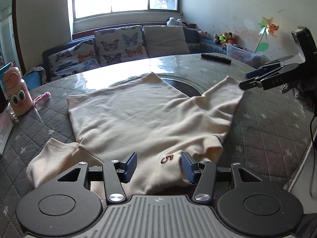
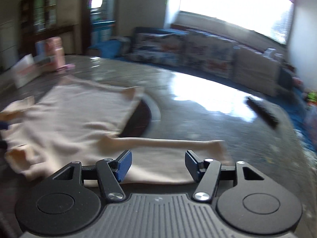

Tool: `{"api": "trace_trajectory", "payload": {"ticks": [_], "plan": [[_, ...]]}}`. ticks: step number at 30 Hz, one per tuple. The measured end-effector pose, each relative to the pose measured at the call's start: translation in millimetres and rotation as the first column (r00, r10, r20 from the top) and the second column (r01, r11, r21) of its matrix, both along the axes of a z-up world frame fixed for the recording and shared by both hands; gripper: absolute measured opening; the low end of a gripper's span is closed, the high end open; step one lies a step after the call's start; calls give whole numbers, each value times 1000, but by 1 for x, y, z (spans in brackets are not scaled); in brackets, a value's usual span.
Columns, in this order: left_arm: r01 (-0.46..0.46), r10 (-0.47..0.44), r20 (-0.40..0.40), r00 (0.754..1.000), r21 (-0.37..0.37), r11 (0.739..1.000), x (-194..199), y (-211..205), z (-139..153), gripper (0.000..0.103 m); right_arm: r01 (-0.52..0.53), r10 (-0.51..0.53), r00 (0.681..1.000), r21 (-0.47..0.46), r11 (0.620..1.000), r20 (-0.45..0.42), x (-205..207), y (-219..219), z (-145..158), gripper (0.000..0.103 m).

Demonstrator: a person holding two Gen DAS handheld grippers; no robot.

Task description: Fold clothes

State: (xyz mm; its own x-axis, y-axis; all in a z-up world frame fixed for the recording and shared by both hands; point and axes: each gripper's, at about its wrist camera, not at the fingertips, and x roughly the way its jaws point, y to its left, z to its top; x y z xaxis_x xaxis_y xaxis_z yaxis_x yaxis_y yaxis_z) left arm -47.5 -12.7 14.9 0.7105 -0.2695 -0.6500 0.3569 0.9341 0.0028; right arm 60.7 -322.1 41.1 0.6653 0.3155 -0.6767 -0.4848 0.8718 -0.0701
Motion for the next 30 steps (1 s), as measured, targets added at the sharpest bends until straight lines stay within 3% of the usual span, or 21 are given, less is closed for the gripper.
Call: {"api": "trace_trajectory", "payload": {"ticks": [4,10,14,16,19,23,30], "plan": [[29,-29,-4,1000,17,999,-4,-4,-4,54,-159,159,986,8,987,-43,-15,31,-4,55],[68,-68,8,998,47,997,0,-15,-9,50,-367,367,927,11,930,-78,-50,77,-12,51],[88,-89,8,996,63,994,5,-21,-15,29,-411,412,908,21,911,-72,-57,96,-13,47],[97,-98,12,995,69,993,5,-24,-17,12,-417,417,905,19,909,-80,-57,103,-18,41],[108,-110,26,994,73,991,2,-24,-17,4,-417,415,903,2,909,-109,-58,110,-29,29],[124,-127,40,991,61,990,-8,-21,-12,2,-406,401,910,-26,914,-103,-66,107,-33,4],[177,-177,4,984,45,983,-19,-16,-13,2,-438,432,894,-29,899,-118,-85,92,-25,2]]}}
